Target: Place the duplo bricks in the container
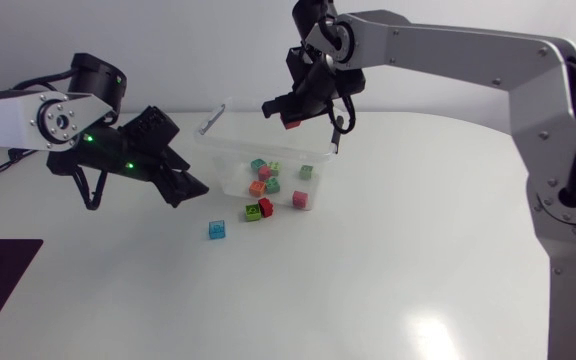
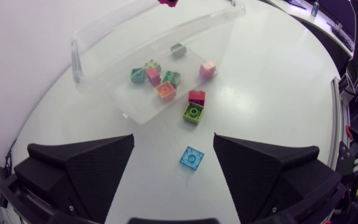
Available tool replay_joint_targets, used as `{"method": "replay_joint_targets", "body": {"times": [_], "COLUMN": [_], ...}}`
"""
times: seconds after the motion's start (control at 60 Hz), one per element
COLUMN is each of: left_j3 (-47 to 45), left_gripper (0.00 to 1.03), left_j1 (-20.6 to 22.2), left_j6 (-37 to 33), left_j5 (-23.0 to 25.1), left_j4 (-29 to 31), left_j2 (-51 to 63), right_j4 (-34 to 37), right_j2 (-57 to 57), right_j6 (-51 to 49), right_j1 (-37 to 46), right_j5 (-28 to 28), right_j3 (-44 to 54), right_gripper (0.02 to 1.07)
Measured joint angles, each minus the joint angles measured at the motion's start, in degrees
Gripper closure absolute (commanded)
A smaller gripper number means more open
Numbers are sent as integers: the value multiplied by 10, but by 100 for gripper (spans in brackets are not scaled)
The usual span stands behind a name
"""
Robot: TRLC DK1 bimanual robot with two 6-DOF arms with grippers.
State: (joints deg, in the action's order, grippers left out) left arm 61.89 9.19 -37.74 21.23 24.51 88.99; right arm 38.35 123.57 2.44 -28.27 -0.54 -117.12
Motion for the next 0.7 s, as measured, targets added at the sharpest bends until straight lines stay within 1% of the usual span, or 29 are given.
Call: {"method": "replay_joint_targets", "body": {"times": [0.033,0.083,0.1,0.15,0.167,0.233,0.3,0.4,0.533,0.7], "left_j3": [-2,-2,-2,-2,-2,-2,-2,-1,-1,-1], "left_gripper": [14,14,14,14,14,14,14,14,14,15], "left_j1": [0,2,3,3,3,4,3,3,4,9], "left_j6": [-8,-21,-24,-35,-40,-54,-66,-84,-106,-121], "left_j5": [0,0,1,2,2,4,4,3,-3,-11], "left_j4": [0,-1,-2,-4,-5,-5,-7,-11,-11,-23], "left_j2": [10,28,34,52,60,85,106,133,155,180], "right_j4": [0,0,2,4,5,6,5,4,-2,-36], "right_j2": [6,11,12,13,13,12,7,-22,-91,-178], "right_j6": [1,2,2,2,2,2,2,2,7,20], "right_j1": [1,2,3,5,6,7,8,7,-2,-36], "right_j5": [-2,-5,-6,-9,-9,-10,-10,-10,-10,-11], "right_j3": [-2,-3,-3,-4,-4,-4,-1,33,103,204], "right_gripper": [46,34,29,18,15,9,7,7,7,7]}}
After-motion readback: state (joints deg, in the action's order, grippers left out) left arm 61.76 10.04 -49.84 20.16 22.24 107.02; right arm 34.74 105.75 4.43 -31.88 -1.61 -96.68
